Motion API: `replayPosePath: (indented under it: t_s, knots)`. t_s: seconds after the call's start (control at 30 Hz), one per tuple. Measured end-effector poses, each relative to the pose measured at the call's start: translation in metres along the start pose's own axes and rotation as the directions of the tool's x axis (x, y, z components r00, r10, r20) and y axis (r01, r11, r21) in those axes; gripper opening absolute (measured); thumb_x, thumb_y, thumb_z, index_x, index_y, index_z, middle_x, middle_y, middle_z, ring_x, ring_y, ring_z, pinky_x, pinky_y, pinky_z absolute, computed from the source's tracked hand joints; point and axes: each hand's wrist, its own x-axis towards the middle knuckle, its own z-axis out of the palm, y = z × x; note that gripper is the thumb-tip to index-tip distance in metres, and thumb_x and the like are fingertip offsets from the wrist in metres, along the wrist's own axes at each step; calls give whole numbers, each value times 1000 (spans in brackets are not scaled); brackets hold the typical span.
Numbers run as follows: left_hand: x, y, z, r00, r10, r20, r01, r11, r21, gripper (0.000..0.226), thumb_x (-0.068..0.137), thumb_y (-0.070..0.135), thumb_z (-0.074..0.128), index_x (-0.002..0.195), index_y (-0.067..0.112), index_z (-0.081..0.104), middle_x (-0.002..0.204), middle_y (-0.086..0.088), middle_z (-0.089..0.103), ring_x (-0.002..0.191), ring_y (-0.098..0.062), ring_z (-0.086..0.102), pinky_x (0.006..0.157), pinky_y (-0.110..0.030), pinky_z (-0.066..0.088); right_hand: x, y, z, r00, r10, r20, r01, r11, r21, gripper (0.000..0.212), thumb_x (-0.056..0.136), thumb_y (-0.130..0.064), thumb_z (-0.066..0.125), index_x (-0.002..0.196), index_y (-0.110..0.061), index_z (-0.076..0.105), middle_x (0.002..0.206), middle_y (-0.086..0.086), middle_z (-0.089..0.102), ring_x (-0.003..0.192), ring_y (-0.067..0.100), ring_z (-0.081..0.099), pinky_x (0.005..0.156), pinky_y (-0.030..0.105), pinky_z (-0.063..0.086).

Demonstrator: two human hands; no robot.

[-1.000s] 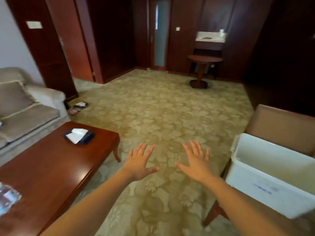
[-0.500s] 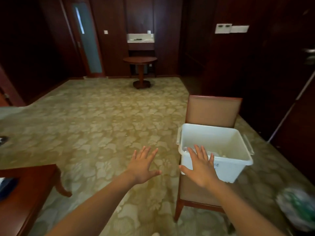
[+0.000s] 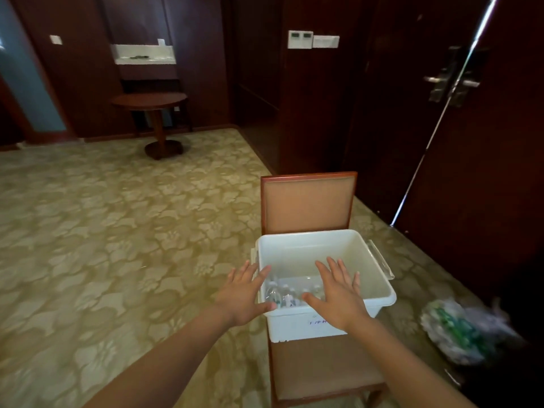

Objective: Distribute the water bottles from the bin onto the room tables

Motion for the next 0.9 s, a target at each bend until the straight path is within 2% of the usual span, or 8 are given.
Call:
replayPosePath:
  t_s: [0.07, 0.17, 0.4, 0.5, 0.7, 0.9]
  knots:
    - [27, -5, 5, 1000, 21, 13, -21, 1000, 3, 90, 89, 71, 39, 155, 31, -6, 164, -4, -7, 150, -22, -16, 121, -44, -7, 17, 9, 5, 999, 27, 19, -27, 1000, 6, 82, 94, -64, 43, 159, -28, 6, 167, 0, -11, 151, 19, -22, 120, 52, -15]
    - [62, -5, 15, 997, 37, 67, -38, 999, 11, 87, 92, 65, 41, 156, 28, -5, 164, -3, -8, 150, -22, -17, 121, -44, -8, 38, 25, 11, 995, 67, 71, -68, 998, 11, 83, 94, -64, 43, 159, -28, 5, 167, 0, -10, 152, 20, -21, 121, 51, -15]
    - [143, -1, 39, 976, 18, 218, -37, 996, 85, 86, 94, 62, 40, 156, 22, -4, 165, -2, -5, 150, -22, -14, 120, -44, -8, 115, 74, 40, 970, 108, 217, -118, 992, 34, 81, 95, -64, 42, 159, -30, 5, 167, -1, -8, 153, 22, -17, 122, 51, -11]
    - [179, -1, 47, 963, -40, 267, 20, 997, 76, 88, 93, 63, 42, 156, 22, -4, 165, -1, -3, 151, -22, -11, 122, -44, -5, 159, 96, 59, 950, 78, 303, -101, 993, 58, 80, 95, -63, 43, 158, -31, 6, 168, -3, -6, 153, 20, -16, 122, 50, -7]
    - [252, -4, 76, 916, -158, 369, 159, 987, 29, 92, 91, 55, 53, 156, 19, 0, 164, -3, 4, 151, -24, -5, 122, -40, -3, 236, 138, 101, 881, 13, 473, -82, 989, 127, 77, 97, -58, 45, 159, -28, 9, 168, -3, 1, 154, 20, -8, 122, 46, -3]
    - [307, -24, 115, 883, -187, 431, 153, 982, 114, 92, 90, 55, 55, 156, 18, 1, 164, -5, 8, 151, -25, -2, 123, -43, 1, 288, 163, 160, 780, -38, 625, -81, 984, 161, 76, 96, -53, 50, 158, -25, 15, 165, 3, 19, 154, 25, 5, 122, 45, 5]
